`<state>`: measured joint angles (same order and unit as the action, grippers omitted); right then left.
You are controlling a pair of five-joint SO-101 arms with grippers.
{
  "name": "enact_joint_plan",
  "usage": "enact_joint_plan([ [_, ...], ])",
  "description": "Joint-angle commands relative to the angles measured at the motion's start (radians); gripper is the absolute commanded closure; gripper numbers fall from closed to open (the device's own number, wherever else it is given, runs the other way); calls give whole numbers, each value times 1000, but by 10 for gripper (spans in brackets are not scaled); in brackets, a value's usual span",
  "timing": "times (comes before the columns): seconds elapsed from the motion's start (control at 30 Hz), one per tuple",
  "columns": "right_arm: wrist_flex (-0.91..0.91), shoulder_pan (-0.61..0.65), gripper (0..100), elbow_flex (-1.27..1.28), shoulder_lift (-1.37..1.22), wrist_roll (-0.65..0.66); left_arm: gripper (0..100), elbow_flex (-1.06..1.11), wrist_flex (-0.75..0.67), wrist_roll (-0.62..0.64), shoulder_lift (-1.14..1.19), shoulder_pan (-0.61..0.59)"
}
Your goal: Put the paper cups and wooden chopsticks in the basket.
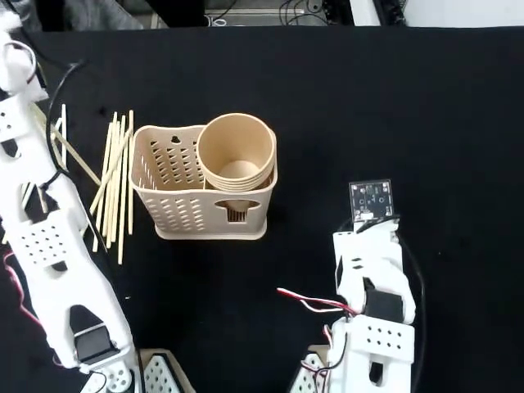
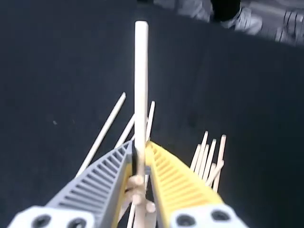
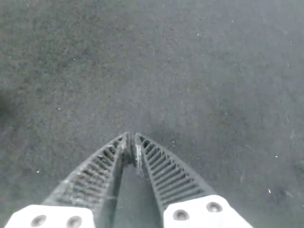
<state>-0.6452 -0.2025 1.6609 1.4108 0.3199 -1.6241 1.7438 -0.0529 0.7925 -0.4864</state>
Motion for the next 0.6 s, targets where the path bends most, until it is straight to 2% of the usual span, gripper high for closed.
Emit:
enact_joint_plan([
  [0.0,20,-8,986,-7,15,-6,971,-42,-21,11,-129,2],
  [0.2,20,-8,986,-7,15,-6,971,-42,-29,17,-219,4],
  [0.57,20,-8,986,-7,15,-6,971,-41,-51,110,-396,4],
])
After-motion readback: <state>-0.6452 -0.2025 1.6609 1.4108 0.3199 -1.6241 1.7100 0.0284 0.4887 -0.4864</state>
